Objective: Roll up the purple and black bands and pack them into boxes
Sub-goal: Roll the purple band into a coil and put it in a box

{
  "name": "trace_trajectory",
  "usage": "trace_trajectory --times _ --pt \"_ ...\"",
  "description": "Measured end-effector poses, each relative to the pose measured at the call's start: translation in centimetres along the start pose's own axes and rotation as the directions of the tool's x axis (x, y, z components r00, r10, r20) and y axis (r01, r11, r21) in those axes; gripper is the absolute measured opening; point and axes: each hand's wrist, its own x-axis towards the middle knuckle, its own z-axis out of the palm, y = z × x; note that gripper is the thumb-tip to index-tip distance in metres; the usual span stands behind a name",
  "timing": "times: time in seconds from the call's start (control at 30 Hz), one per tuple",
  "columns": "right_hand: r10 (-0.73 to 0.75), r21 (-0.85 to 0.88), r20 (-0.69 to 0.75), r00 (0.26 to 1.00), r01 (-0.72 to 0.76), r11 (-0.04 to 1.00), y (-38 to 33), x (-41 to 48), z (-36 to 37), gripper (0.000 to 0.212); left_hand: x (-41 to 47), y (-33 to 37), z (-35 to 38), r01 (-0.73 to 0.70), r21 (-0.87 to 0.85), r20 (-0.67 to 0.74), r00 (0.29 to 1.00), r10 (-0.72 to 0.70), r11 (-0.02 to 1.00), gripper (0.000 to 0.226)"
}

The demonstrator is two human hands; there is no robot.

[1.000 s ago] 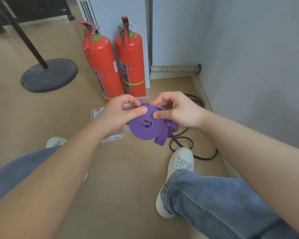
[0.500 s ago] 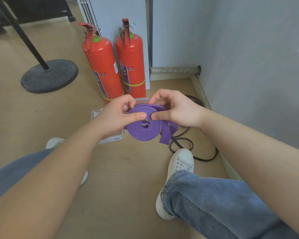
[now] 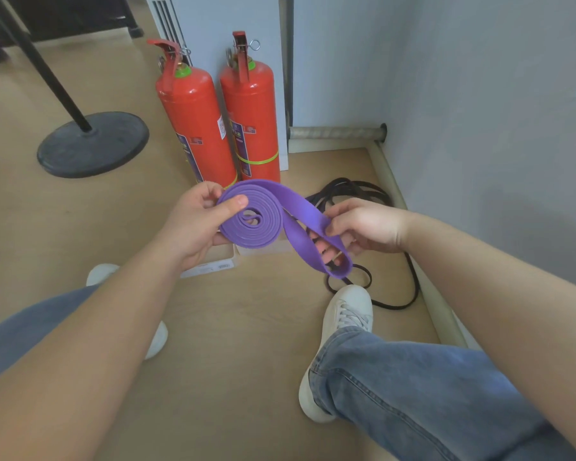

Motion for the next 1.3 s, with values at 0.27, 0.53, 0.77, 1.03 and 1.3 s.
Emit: trace_trajectory --times 0.27,0.53,0.77,1.03,1.3 --pt "-0.085 0.253 0.085 0.993 0.061 0.966 1.9 -0.1 -1.5 0.044 0.3 -0.5 -0.3 0.017 -0.013 -0.117 0.993 -0.019 1.000 0.026" --pt "-0.034 0.151 -0.305 0.952 0.084 0.985 1.7 0.8 -0.7 0.023 0.2 -0.6 -0.1 0.019 -0.001 -0.146 0.989 -0.019 1.000 0.025" --pt "-0.126 -0.309 -0.628 0.768 -0.097 0.946 0.9 0.8 0.5 0.026 0.1 -0.8 0.7 0.016 0.073 -0.166 0.986 -0.003 0.997 0.027" --pt "-0.003 -0.333 -0.337 0.942 -0.116 0.936 2.0 0.8 0.5 0.021 -0.3 -0.5 0.8 -0.040 0.011 -0.100 0.994 0.041 0.999 0.028" --pt "-0.434 -0.281 -0.353 0.829 0.348 0.894 -2.3 0.3 1.9 0.017 -1.1 -0.4 2.6 -0.182 0.134 0.150 0.975 0.161 0.974 0.034"
